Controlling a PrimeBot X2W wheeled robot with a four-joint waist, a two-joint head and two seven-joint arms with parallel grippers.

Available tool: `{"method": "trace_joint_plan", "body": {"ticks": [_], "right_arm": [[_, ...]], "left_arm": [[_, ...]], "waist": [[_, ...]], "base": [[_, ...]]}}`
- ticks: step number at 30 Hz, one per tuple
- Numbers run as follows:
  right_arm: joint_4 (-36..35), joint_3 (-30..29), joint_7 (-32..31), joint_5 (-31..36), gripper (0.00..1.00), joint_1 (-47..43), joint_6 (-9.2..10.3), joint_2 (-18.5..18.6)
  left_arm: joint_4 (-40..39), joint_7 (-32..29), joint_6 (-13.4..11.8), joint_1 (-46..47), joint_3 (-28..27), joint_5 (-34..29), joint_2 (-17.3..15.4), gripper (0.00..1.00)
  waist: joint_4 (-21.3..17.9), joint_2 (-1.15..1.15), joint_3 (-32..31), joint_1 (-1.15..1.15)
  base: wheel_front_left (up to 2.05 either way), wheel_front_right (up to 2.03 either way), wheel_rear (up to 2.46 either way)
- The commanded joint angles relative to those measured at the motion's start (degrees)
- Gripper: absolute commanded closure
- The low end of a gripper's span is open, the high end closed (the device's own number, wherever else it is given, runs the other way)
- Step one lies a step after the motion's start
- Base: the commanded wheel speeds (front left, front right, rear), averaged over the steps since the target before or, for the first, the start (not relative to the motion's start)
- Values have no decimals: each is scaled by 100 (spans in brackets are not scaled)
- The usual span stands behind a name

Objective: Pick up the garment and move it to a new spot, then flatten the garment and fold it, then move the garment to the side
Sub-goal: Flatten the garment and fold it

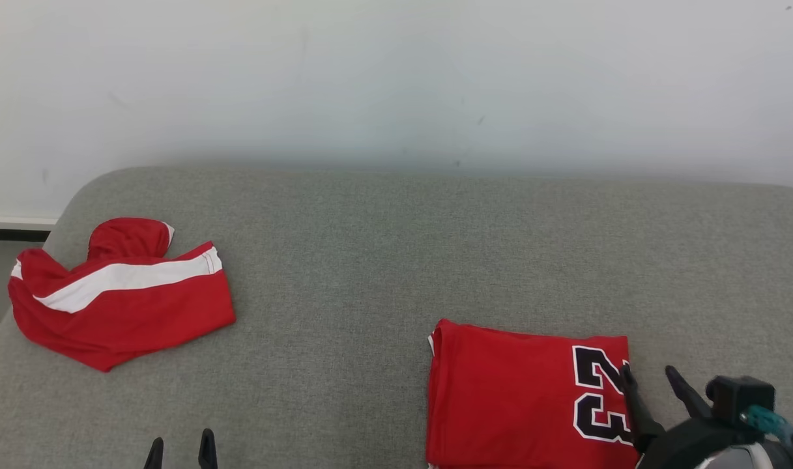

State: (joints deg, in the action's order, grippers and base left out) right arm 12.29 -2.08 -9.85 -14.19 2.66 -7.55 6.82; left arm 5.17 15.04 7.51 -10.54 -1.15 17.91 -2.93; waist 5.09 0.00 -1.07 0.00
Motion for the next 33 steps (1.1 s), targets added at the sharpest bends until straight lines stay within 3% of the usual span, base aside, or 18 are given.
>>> {"method": "trace_joint_plan", "body": {"ticks": [1,8,16,33], "right_arm": [[-36,-33,149,88,0,-91,15,-40],[30,-307,1388,448,0,-418,15,-201],[320,5,2222,473,0,-629,15,-81],[674,472,2463,240,0,-558,15,21]], "left_arm": [[10,17,-4,-70,-23,53,7,0],[0,17,-4,-131,-129,11,8,0],[76,17,-4,-214,-205,-254,8,0],[477,17,-4,-7,-372,-422,8,0]], "waist": [[-28,0,-24,0],[-192,0,-126,0],[-477,0,-303,0],[-772,0,-441,0]], "base": [[0,0,0],[0,0,0],[0,0,0],[0,0,0]]}}
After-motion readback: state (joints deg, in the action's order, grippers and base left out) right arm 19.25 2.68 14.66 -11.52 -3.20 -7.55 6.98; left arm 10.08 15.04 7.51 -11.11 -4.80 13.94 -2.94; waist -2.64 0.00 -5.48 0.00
